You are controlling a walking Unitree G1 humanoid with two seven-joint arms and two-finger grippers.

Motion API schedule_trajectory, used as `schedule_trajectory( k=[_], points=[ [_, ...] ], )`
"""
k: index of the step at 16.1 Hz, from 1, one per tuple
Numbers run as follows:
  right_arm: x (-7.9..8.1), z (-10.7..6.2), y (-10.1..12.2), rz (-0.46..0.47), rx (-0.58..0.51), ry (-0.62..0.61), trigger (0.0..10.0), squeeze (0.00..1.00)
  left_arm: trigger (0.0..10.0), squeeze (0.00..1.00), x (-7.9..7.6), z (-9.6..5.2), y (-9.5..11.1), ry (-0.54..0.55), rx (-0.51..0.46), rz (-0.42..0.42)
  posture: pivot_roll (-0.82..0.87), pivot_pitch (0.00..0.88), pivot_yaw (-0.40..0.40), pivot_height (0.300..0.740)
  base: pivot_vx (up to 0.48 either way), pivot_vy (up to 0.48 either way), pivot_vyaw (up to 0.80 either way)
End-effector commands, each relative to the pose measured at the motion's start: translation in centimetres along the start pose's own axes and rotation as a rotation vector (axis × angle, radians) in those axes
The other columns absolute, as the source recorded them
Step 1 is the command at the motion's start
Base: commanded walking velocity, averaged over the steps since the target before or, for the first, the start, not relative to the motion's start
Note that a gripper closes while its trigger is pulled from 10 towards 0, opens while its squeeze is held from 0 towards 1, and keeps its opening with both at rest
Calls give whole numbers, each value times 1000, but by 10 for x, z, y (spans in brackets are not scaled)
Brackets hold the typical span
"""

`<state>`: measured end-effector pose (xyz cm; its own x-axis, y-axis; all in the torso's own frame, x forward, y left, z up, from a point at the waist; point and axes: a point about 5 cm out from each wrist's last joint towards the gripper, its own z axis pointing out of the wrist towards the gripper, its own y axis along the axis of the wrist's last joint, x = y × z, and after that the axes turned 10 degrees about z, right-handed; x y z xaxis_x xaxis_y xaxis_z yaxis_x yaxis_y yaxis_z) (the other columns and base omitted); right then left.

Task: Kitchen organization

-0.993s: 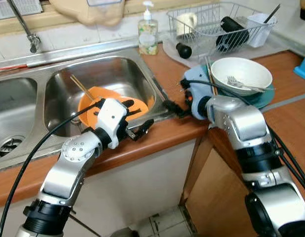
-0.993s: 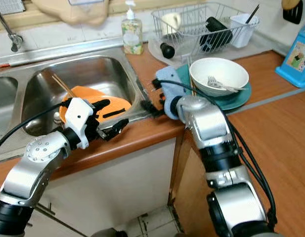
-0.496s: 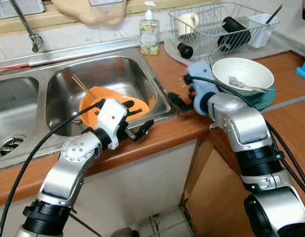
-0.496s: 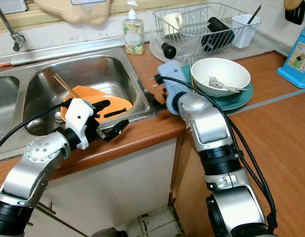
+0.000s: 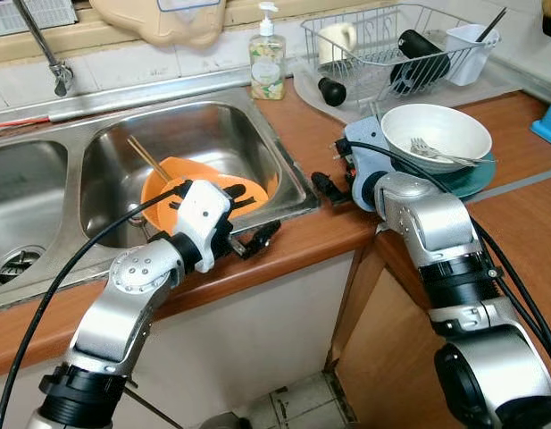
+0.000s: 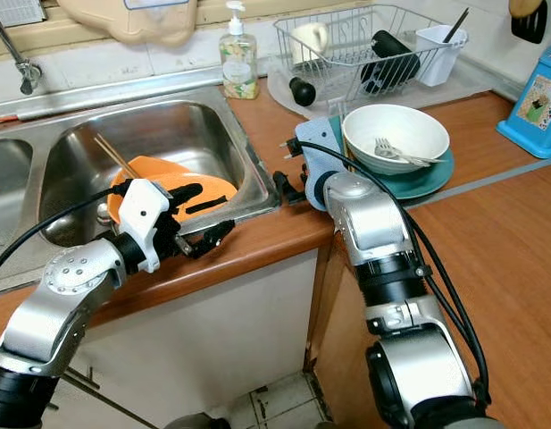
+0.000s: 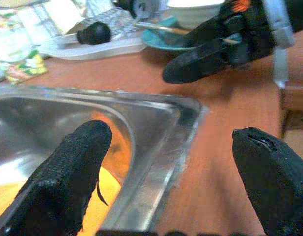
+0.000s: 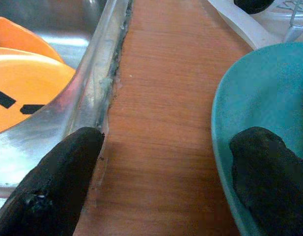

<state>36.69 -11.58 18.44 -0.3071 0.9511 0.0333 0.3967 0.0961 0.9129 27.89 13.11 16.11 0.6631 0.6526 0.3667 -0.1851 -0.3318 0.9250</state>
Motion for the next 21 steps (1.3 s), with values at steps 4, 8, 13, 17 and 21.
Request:
schedule_trajectory(
  k=[4, 8, 13, 17, 21],
  points=[
    [0, 1, -3, 27, 49, 22, 10000, 0, 10000, 200, -4, -6, -1, -63, 15, -20, -109, 0, 101, 740, 0, 0, 0],
    [2, -3, -4, 45, 77, 84, 10000, 0, 10000, 196, -1, -10, -2, -78, 29, -16, -112, 0, 102, 740, 0, 0, 0],
    [11, -15, -2, 21, 97, 192, 10000, 0, 10000, 192, 1, -11, -3, -76, 41, -12, -110, 0, 105, 740, 0, 0, 0],
    [27, -24, -2, 6, 105, 295, 10000, 0, 10000, 192, 4, -13, -3, -66, 43, -12, -108, 0, 104, 740, 0, 0, 0],
    [33, -28, -4, -22, 124, 340, 10000, 0, 10000, 196, 4, -13, -3, -66, 47, -12, -107, 0, 104, 740, 0, 0, 0]
  ],
)
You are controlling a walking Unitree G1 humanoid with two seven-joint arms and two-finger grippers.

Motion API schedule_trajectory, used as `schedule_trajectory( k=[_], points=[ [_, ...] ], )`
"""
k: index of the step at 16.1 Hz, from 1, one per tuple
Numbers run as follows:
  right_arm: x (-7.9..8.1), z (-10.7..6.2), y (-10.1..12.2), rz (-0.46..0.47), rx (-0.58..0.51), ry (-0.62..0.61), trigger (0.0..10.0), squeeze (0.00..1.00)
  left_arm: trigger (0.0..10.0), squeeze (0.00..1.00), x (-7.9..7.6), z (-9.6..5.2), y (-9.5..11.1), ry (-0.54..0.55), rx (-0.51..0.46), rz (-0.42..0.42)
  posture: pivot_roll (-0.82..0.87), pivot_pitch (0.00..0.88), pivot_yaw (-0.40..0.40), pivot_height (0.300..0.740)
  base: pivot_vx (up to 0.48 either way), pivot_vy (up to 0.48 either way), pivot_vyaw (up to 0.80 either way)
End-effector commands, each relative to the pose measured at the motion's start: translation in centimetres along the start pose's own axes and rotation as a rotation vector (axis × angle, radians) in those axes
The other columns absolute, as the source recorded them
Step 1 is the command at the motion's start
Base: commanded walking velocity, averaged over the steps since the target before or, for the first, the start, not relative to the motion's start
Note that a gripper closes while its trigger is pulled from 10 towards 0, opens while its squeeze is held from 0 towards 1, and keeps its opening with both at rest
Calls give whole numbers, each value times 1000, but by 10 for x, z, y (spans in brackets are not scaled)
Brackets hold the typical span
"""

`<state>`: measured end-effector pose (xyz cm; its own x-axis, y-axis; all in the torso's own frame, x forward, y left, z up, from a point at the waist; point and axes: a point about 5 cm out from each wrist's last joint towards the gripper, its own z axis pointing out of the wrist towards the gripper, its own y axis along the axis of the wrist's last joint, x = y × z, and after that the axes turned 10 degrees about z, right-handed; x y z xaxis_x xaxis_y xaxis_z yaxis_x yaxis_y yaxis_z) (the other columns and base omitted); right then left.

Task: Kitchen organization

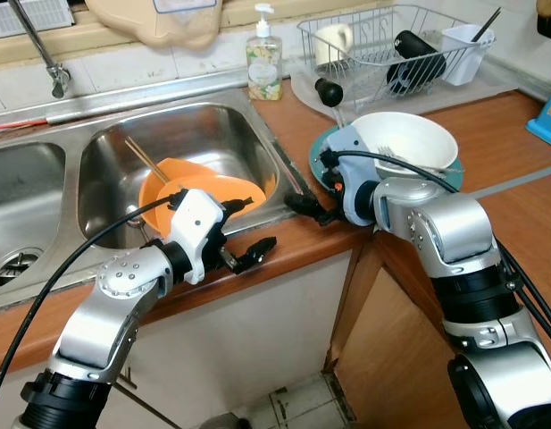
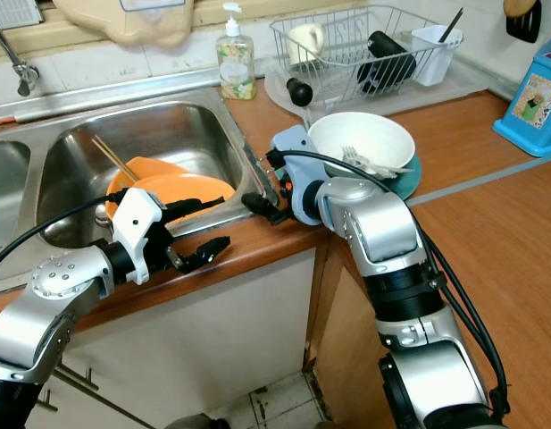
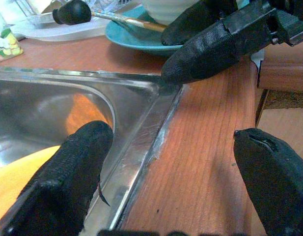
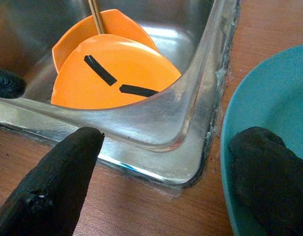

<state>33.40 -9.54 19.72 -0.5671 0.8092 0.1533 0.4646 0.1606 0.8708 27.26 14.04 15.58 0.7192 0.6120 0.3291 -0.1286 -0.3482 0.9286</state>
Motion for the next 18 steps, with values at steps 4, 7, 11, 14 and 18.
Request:
schedule_trajectory(
  k=[4, 7, 11, 14, 18],
  points=[
    [1, -4, 5, 12, -31, 2, 10000, 0, 10000, 192, 4, -3, 3, 8, -1, 20, -108, 0, 104, 740, 0, 0, 0],
    [-9, 0, 1, -23, -10, -111, 10000, 0, 10000, 192, 3, -3, 3, 7, -1, 21, -110, 0, 103, 740, 0, 0, 0],
    [-16, 8, -8, -3, 25, -165, 10000, 0, 10000, 196, 1, -3, 3, -2, -2, 16, -108, 0, 100, 740, 0, 0, 0],
    [-4, 9, -6, 12, 22, -57, 10000, 0, 10000, 192, 1, -5, 3, -3, 1, 15, -104, 0, 98, 740, 0, 0, 0],
    [20, 8, -3, -9, 14, 95, 10000, 0, 10000, 192, 5, -7, 2, 11, 8, 21, -99, 0, 100, 740, 0, 0, 0]
  ],
)
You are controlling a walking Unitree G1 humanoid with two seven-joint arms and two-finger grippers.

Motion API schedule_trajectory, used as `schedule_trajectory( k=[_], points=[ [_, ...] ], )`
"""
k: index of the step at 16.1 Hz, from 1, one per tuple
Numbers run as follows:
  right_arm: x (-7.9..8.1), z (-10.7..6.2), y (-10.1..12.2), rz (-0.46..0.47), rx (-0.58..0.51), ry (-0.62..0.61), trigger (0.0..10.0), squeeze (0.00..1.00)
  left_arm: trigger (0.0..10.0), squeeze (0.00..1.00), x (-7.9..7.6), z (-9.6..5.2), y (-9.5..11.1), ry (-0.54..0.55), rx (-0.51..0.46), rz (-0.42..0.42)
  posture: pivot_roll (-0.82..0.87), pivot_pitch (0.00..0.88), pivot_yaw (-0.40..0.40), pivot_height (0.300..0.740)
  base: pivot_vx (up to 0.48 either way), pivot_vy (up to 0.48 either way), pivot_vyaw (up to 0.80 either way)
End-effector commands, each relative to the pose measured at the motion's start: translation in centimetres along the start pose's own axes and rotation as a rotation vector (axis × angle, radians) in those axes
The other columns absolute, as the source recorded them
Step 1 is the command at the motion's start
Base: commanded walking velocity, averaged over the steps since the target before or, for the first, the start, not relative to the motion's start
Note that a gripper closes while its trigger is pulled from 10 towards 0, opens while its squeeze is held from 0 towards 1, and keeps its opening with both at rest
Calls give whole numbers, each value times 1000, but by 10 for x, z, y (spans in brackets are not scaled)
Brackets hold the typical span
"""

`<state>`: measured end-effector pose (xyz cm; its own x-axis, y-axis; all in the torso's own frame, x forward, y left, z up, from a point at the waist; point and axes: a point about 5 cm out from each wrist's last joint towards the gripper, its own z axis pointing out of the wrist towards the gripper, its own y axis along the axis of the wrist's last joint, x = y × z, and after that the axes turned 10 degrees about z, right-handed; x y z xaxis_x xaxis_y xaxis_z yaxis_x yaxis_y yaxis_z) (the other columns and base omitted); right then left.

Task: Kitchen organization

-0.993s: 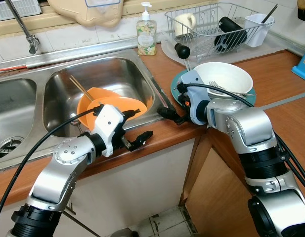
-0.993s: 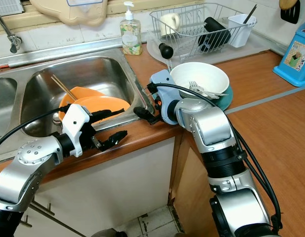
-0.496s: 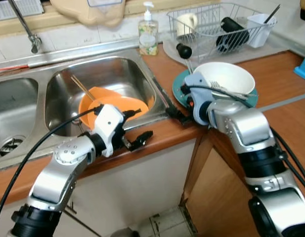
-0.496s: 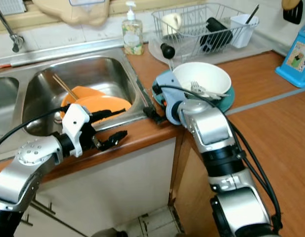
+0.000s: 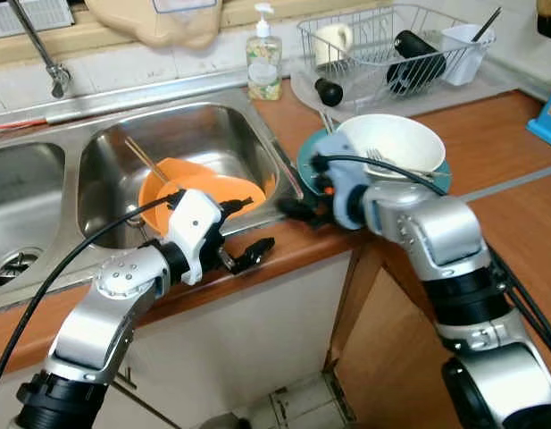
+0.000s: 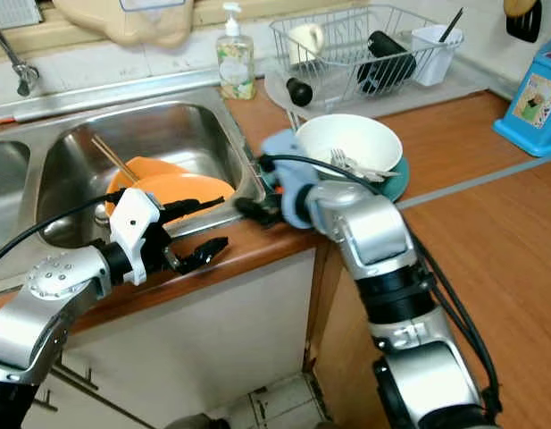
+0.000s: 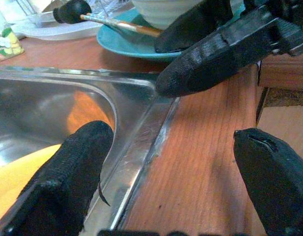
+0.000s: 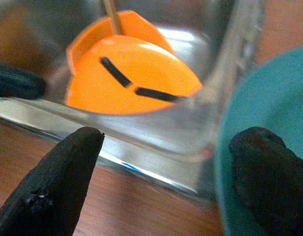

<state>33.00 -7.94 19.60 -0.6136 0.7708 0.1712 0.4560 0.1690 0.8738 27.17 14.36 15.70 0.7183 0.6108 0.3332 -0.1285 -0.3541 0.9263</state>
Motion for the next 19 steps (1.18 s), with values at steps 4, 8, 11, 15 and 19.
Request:
schedule_trajectory(
  k=[4, 8, 11, 15, 19],
  points=[
    [19, 0, 2, 1, -10, 120, 10000, 0, 10000, 192, 6, -4, 3, 12, 4, 20, -100, 0, 106, 740, 0, 0, 0],
    [18, -5, 7, -11, -45, 110, 10000, 0, 10000, 192, 7, -4, 3, 11, 4, 26, -100, 0, 109, 740, 0, 0, 0],
    [2, -22, 36, -24, -237, 8, 10000, 0, 10000, 192, 7, -4, 3, 9, 1, 28, -104, 0, 115, 740, 0, 0, 0],
    [-43, -63, 67, 7, -463, -238, 10000, 0, 10000, 196, 3, 0, 4, 0, -11, 26, -114, 0, 119, 740, 0, 0, 0],
    [-86, -102, 65, 52, -550, -442, 10000, 0, 10000, 196, -1, 4, 5, -3, -26, 18, -122, 0, 114, 740, 0, 0, 0]
  ],
)
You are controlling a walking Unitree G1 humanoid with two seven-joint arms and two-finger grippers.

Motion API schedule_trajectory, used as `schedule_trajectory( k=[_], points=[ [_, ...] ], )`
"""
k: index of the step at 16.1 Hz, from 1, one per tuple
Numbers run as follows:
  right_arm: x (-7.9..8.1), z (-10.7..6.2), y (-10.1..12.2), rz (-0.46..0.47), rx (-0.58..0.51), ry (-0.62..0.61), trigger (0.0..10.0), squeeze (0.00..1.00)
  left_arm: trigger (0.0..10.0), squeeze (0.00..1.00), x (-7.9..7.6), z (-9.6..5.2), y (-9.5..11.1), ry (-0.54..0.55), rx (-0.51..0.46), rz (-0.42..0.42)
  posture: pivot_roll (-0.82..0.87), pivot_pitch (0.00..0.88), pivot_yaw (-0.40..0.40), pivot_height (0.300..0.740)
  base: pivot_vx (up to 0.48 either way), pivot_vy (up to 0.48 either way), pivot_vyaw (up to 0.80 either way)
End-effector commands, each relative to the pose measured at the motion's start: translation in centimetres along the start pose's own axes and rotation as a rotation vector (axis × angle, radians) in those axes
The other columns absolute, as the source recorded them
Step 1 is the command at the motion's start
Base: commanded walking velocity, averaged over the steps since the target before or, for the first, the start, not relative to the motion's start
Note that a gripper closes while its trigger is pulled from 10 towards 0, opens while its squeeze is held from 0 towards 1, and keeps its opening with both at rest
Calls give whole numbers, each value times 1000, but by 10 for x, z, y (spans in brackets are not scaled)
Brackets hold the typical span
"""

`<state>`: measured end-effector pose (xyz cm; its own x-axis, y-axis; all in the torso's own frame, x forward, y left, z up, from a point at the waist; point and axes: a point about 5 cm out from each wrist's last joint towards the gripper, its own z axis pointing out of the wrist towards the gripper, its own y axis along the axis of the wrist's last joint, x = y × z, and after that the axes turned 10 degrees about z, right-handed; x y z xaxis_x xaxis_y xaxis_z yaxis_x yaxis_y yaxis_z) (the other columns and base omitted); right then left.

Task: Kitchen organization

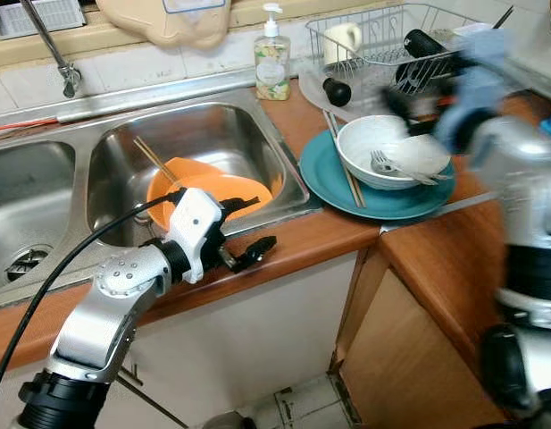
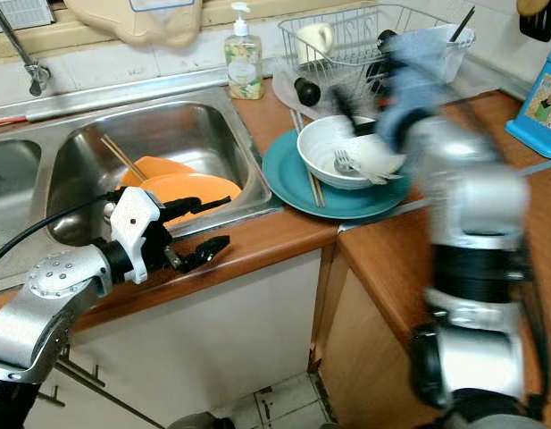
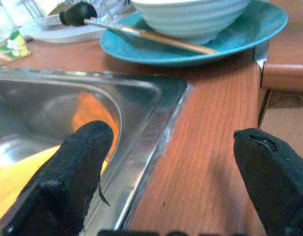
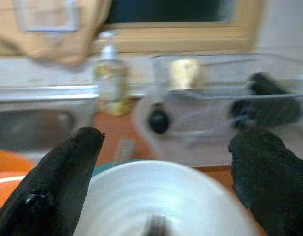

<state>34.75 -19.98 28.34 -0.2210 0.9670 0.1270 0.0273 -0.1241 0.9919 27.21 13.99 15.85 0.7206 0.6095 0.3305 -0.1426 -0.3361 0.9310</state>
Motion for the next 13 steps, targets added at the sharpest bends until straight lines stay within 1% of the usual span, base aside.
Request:
schedule_trajectory(
  k=[1, 3, 4, 5, 6, 7, 8, 9, 11, 12, 13],
  points=[
    [-6, -7, 0, -17, -38, -15, 10000, 0, 10000, 200, -2, 3, 3, 8, -13, 17, -123, 0, 110, 740, 0, 0, 0],
    [-24, -20, -10, 12, -49, -72, 10000, 0, 10000, 200, -7, 7, 3, 34, -30, 5, -122, 0, 103, 740, 0, 0, 0],
    [-35, -28, -19, 31, -42, -139, 10000, 0, 10000, 204, -10, 9, 2, 47, -30, -4, -126, 0, 103, 740, 0, 0, 0],
    [-43, -33, -25, 53, -36, -189, 10000, 0, 10000, 200, -11, 9, 1, 61, -28, -7, -128, 0, 101, 740, 0, 0, 0],
    [-50, -40, -32, 95, -42, -250, 10000, 0, 10000, 200, -11, 9, 0, 83, -30, -14, -128, 0, 99, 740, 0, 0, 0],
    [-57, -48, -37, 157, -67, -312, 10000, 0, 10000, 204, -11, 9, 0, 113, -36, -24, -129, 0, 97, 740, 0, 0, 0],
    [-60, -54, -40, 205, -97, -342, 10000, 0, 10000, 200, -10, 9, -1, 148, -37, -32, -132, 0, 98, 740, 0, 0, 0],
    [-61, -59, -43, 224, -112, -350, 10000, 0, 10000, 208, -9, 9, -2, 179, -35, -36, -134, 0, 98, 740, 0, 0, 0],
    [-59, -64, -47, 217, -116, -347, 10000, 0, 10000, 204, -7, 10, -4, 242, -37, -33, -136, 0, 98, 740, 0, 0, 0],
    [-55, -69, -52, 183, -112, -341, 10000, 0, 10000, 204, -2, 12, -4, 302, -38, -26, -135, 0, 93, 740, 0, 0, 0],
    [-49, -73, -52, 215, -144, -310, 10000, 0, 10000, 204, -1, 13, -2, 340, -48, -36, -133, 0, 91, 740, 0, 0, 0]
  ],
)
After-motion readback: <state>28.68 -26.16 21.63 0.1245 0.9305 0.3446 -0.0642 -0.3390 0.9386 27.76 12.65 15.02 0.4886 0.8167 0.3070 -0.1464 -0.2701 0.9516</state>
